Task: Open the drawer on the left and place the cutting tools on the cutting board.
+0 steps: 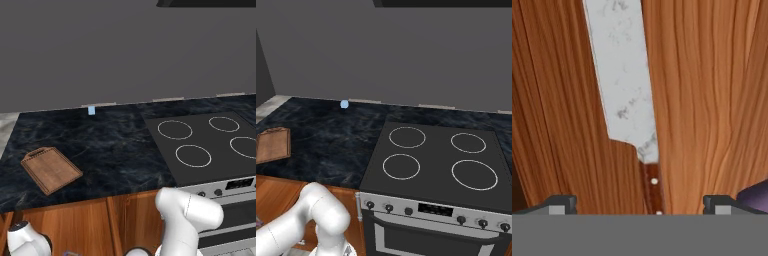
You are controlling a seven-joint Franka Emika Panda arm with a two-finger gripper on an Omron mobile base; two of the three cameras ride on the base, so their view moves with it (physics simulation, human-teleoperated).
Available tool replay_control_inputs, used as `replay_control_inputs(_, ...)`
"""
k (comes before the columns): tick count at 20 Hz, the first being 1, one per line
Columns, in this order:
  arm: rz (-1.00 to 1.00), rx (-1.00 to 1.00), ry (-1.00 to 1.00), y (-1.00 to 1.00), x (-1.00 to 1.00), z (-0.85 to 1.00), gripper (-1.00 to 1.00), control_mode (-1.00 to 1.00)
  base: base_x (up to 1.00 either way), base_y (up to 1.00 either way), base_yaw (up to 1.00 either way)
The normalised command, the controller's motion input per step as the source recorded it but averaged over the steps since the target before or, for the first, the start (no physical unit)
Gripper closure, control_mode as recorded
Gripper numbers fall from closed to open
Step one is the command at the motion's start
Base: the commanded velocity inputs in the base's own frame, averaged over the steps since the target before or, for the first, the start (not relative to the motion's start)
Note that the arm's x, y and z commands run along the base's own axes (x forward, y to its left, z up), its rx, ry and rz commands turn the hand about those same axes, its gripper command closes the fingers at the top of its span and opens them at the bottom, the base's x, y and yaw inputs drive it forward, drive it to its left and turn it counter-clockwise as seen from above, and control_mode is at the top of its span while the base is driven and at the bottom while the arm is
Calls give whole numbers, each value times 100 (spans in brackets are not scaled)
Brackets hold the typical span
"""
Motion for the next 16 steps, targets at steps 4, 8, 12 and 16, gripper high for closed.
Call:
replay_control_inputs(4,0,-4,0,0,-48,-18,-100,-100,0,0,0)
replay_control_inputs(8,0,-5,0,-1,-38,-19,-100,-100,0,0,0)
replay_control_inputs(12,0,-5,0,-2,-3,-29,-100,-100,0,0,0)
replay_control_inputs(16,0,-4,0,0,0,-40,-100,-100,0,0,0)
